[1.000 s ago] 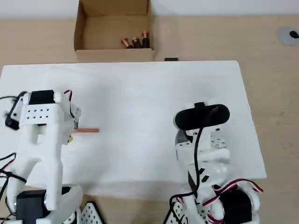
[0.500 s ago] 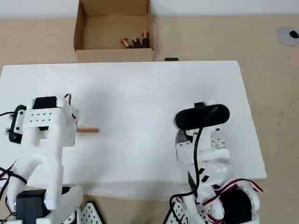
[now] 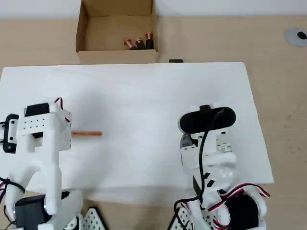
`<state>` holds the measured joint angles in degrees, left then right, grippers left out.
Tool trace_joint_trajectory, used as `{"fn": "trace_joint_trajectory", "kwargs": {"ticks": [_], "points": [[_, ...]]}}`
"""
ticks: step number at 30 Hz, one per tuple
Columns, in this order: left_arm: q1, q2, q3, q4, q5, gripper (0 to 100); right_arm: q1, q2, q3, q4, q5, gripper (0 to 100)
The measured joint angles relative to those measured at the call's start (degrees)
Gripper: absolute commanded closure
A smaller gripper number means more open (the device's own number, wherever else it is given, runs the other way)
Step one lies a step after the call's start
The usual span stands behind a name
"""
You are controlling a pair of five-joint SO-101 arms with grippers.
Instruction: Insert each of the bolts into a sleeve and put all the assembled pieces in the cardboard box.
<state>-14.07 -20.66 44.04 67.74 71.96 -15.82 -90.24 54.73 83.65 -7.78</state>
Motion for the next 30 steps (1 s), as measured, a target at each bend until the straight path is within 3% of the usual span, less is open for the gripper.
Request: {"fn": "trace_joint_trajectory", "kwargs": {"ticks": [6, 16, 23, 26, 30], "points": [[0.00, 0.18, 3.69, -6.95, 0.00, 89, 0.00, 0.00, 0.00, 0.00, 0.00, 98.8], [2.64, 0.09, 4.66, -7.56, -0.35, 92, 0.00, 0.00, 0.00, 0.00, 0.00, 98.8], [1.93, -4.22, -13.01, 2.29, -14.24, 99, 0.00, 0.00, 0.00, 0.00, 0.00, 98.8], [0.35, -4.40, -17.49, -0.09, -21.45, 99, 0.00, 0.00, 0.00, 0.00, 0.00, 98.8], [0.09, -1.32, -17.93, -9.23, -22.07, 99, 0.00, 0.00, 0.00, 0.00, 0.00, 98.8]]}}
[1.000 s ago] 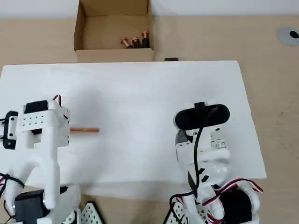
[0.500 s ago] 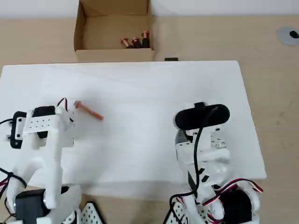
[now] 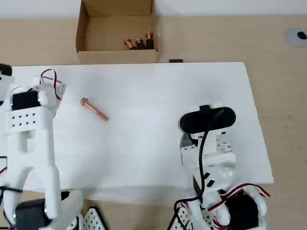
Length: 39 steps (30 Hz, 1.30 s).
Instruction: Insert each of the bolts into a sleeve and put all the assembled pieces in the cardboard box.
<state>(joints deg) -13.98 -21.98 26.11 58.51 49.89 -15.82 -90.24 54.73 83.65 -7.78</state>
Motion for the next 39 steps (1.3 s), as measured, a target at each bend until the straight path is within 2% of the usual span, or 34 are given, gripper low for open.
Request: {"fn": "trace_joint_trajectory", "kwargs": {"ticks": [4, 8, 15, 24, 33, 39], "points": [[0.00, 6.77, 0.00, -8.00, -4.75, 99, 0.00, 0.00, 0.00, 0.00, 0.00, 98.8], [1.14, 15.38, 0.00, -10.02, -7.56, 99, 0.00, 0.00, 0.00, 0.00, 0.00, 98.8], [5.54, 19.25, 0.00, -10.02, -3.52, 99, 0.00, 0.00, 0.00, 0.00, 0.00, 98.8], [8.35, 19.96, -2.55, 0.53, -0.88, 99, 0.00, 0.00, 0.00, 0.00, 0.00, 98.8], [8.35, 19.96, -2.55, 1.23, -0.35, 99, 0.00, 0.00, 0.00, 0.00, 0.00, 98.8], [8.35, 20.13, -2.55, 0.88, -0.26, 90, 0.00, 0.00, 0.00, 0.00, 0.00, 98.8]]}}
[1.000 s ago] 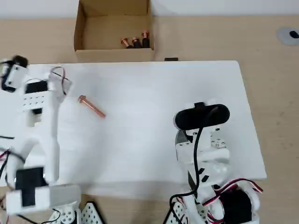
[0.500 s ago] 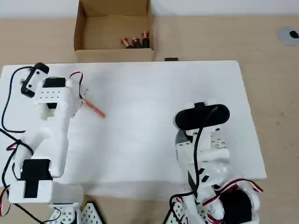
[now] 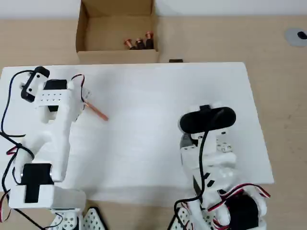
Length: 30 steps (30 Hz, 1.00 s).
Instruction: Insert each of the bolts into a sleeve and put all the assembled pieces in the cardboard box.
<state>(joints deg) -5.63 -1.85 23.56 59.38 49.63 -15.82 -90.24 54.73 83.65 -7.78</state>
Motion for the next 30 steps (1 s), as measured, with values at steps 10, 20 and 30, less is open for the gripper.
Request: {"fn": "trace_joint_trajectory", "kwargs": {"ticks": [10, 20, 30], "points": [[2.02, 0.00, -2.99, -0.09, -3.16, 90, 0.00, 0.00, 0.00, 0.00, 0.00, 98.8], [2.02, 5.19, -3.96, -4.66, -3.16, 90, 0.00, 0.00, 0.00, 0.00, 0.00, 98.8], [2.11, 18.02, -13.19, -2.55, -3.16, 90, 0.00, 0.00, 0.00, 0.00, 0.00, 98.8]]}}
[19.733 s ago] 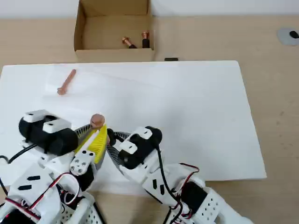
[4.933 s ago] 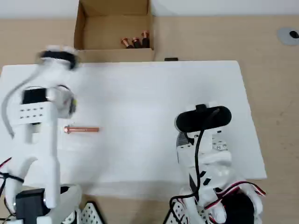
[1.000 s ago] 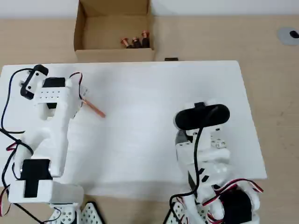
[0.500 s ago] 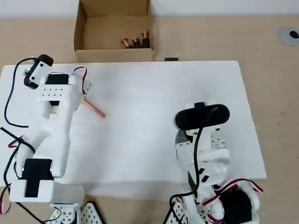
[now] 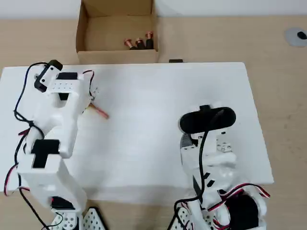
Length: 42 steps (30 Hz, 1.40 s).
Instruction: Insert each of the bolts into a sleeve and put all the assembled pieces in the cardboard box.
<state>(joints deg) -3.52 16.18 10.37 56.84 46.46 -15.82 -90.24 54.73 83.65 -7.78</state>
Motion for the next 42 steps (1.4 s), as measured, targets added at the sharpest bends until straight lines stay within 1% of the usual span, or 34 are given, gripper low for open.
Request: {"fn": "trace_joint_trajectory", "kwargs": {"ticks": [9, 13, 20, 22, 26, 31, 35, 39, 42], "points": [[0.09, 8.26, -10.99, 7.38, -0.35, 90, 0.00, 0.00, 0.00, 0.00, 0.00, 98.8], [0.09, 12.22, -17.32, 12.31, -0.35, 100, 0.00, 0.00, 0.00, 0.00, 0.00, 98.8], [0.18, 15.47, -24.09, 19.69, -0.62, 99, 0.00, 0.00, 0.00, 0.00, 0.00, 98.8], [0.09, 15.74, -25.58, 22.24, -3.34, 99, 0.00, 0.00, 0.00, 0.00, 0.00, 98.8], [0.09, 16.53, -29.27, 29.27, -12.13, 99, 0.00, 0.00, 0.00, -1.67, 0.00, 98.8], [-0.18, 16.35, -36.04, 36.75, -18.11, 99, 0.00, 0.00, 0.00, -4.66, 0.00, 98.8], [-1.23, 10.99, -37.63, 37.71, -20.22, 99, 0.00, 0.00, 0.79, -4.84, 0.00, 98.8], [-1.58, 0.53, -37.19, 37.98, -22.86, 99, 0.00, 0.00, 2.64, -4.84, 0.00, 98.8], [-1.67, -8.53, -33.23, 37.98, -24.70, 99, 0.00, 0.00, 5.10, -4.84, 0.00, 98.8]]}}
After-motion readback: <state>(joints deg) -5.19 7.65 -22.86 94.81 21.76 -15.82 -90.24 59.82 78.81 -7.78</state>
